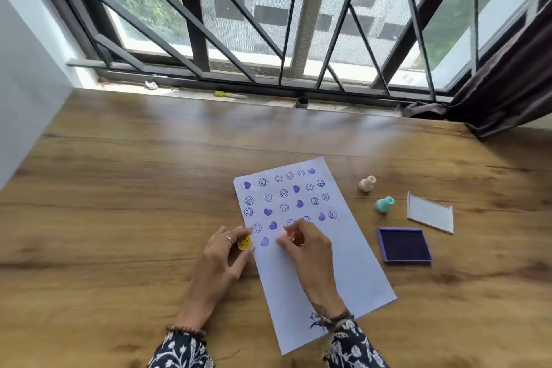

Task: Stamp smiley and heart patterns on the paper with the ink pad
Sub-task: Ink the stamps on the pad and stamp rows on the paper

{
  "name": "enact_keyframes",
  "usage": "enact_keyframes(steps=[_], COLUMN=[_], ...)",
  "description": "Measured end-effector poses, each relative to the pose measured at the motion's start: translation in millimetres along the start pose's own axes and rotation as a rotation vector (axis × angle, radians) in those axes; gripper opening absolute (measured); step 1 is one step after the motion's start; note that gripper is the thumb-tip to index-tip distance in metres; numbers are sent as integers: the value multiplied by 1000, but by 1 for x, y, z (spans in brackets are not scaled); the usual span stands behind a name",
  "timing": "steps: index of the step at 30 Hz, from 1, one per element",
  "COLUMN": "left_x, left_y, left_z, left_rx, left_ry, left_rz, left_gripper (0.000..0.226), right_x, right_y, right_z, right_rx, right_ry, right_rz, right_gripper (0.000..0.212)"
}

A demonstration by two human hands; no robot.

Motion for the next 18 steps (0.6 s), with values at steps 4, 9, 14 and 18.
enact_keyframes(steps=[4,9,14,18], left_x=[0,5,40,74], left_y=[0,-8,-17,-19], left_z=[-6,1,17,40], left_rx=[-88,-187,-473,-597], left_ry=[-80,-179,-955,-1200], left_rz=[-61,-78,-34,-146], left_gripper=[33,23,28,28], right_x=[-20,-29,-36,-51], right_y=[-1,-14,-29,-27], right_z=[34,48,39,16], right_rx=[308,468,410,215], right_ry=[713,1178,1075,809], right_rz=[1,-99,-190,-185], right_gripper=[8,19,27,21])
Point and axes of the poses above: each hand's wrist, its own y-axis towards the middle knuckle, its own x-axis out of the palm, z = x × y, the point moved 10 cm from there along y, towards the middle knuckle, and after that the axes turned 1 degree about -z, right-handed, at the moved point
